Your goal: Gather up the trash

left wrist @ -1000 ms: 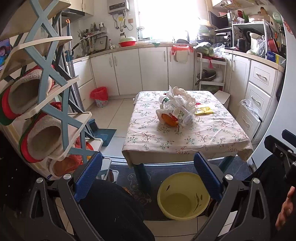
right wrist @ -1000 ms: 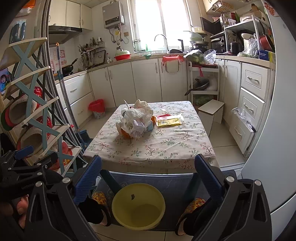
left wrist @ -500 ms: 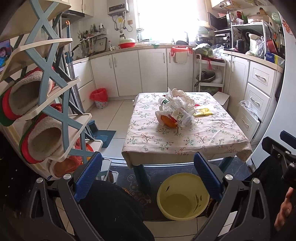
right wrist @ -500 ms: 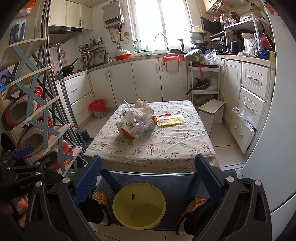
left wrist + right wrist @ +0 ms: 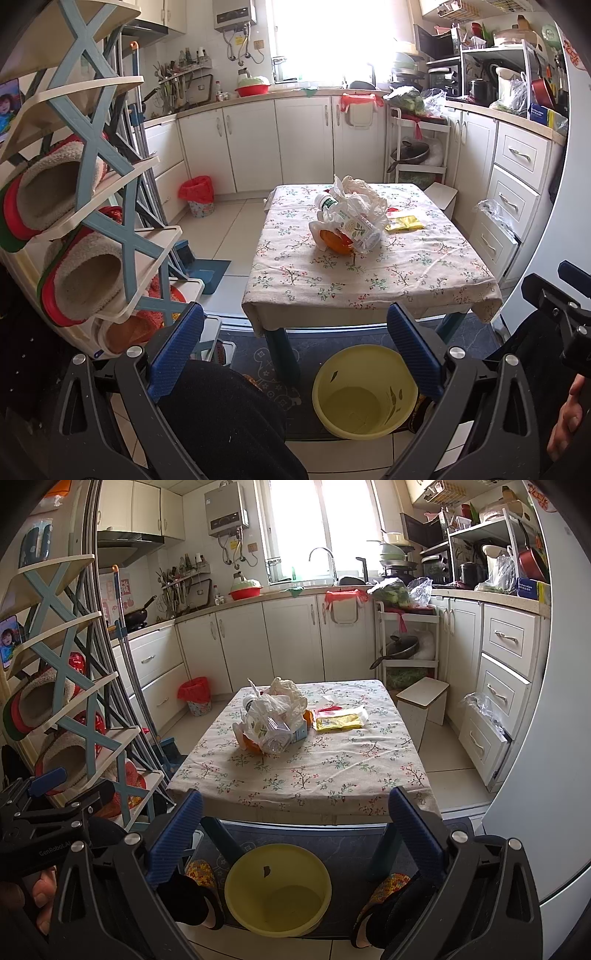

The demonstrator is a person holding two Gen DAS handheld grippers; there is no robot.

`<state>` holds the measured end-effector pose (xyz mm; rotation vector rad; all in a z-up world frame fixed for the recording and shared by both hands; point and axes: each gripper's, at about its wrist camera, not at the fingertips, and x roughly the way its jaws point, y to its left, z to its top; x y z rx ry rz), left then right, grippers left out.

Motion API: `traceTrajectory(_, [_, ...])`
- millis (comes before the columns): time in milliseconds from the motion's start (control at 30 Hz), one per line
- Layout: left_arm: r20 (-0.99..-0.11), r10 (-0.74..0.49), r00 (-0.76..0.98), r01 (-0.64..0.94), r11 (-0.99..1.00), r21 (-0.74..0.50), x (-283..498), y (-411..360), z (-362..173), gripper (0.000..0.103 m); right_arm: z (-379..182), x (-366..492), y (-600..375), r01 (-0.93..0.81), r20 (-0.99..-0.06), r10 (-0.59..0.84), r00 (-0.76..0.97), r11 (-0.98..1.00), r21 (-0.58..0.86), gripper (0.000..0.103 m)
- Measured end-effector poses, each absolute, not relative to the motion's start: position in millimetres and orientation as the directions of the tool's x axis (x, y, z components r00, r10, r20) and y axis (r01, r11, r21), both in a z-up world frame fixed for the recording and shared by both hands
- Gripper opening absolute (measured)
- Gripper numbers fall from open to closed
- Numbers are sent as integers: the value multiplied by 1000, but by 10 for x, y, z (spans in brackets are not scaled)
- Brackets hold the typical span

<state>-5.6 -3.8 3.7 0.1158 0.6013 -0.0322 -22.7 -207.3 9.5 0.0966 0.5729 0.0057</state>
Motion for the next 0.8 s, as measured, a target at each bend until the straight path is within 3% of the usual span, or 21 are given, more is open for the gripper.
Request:
traceTrajectory(367, [-662,-28,749,103,992,75,251,-74,-97,95,-2,9,-2116,12,-544,48,838,994,107,96])
traceTrajectory(433, [-605,-31,795,99,992,79,324,-79,-108,95,6,107,-2115,2,-535,52,843,995,101,96])
traceTrajectory(800, [-648,-64,759,67,998,-20,1150,-63,-257,95,-123,899,-2164,-65,-532,148,833,983,171,96])
